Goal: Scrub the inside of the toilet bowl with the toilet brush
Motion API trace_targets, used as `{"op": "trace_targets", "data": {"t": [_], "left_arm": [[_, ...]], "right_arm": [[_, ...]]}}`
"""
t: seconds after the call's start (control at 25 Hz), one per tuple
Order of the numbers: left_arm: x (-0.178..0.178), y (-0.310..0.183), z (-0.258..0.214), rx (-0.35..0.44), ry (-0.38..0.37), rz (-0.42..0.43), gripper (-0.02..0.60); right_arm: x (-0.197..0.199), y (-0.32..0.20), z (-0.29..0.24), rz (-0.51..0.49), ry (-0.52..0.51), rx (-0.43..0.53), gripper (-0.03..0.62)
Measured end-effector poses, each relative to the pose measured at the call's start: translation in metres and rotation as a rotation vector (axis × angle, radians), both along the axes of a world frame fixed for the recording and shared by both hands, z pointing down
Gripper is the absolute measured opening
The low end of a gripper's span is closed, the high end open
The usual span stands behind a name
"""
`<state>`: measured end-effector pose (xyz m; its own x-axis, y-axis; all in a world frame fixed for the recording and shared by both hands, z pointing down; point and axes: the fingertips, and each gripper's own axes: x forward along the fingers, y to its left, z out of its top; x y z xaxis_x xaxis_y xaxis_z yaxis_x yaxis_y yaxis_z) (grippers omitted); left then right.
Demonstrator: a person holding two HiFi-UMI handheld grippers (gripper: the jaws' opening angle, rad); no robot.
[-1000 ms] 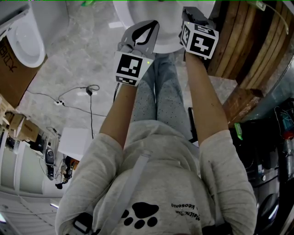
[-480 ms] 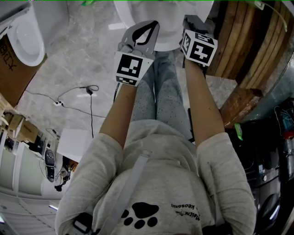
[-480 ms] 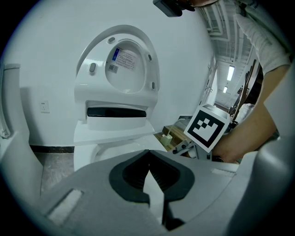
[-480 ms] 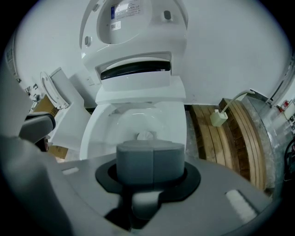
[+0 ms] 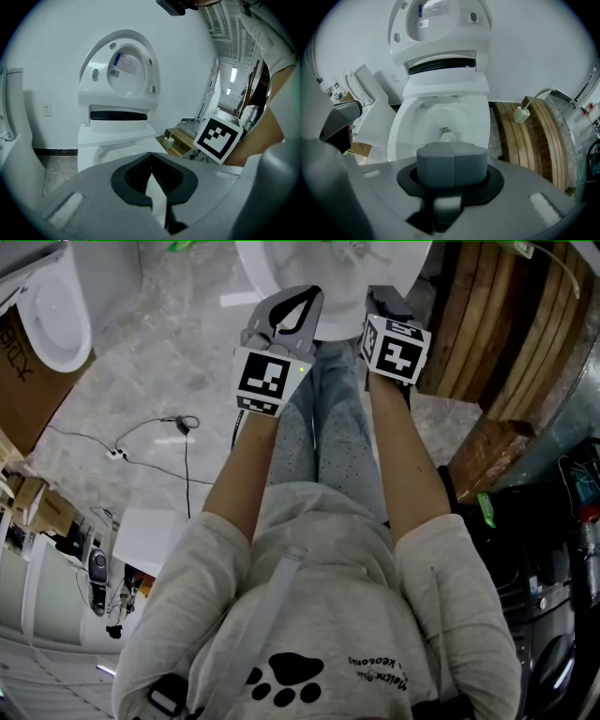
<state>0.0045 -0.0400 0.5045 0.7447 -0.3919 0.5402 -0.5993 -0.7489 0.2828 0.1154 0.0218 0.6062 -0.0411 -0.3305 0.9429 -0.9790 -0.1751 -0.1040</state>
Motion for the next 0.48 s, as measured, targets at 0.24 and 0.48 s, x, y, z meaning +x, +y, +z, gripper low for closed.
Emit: {"op": "trace_targets", "data": {"t": [0.24, 0.48], "left_arm": [[-0.003, 0.006, -0.017, 0.017, 0.005, -0.004, -0.011], [-0.01, 0.016, -0.043, 0.027, 0.002, -0.006, -0.011]], "right_arm": [[-0.014, 0.012, -0.012, -0.054, 0.007, -0.022, 0.151], [-0.025, 0.013, -0.047, -0.104, 0.009, -0.002, 0.15]]}}
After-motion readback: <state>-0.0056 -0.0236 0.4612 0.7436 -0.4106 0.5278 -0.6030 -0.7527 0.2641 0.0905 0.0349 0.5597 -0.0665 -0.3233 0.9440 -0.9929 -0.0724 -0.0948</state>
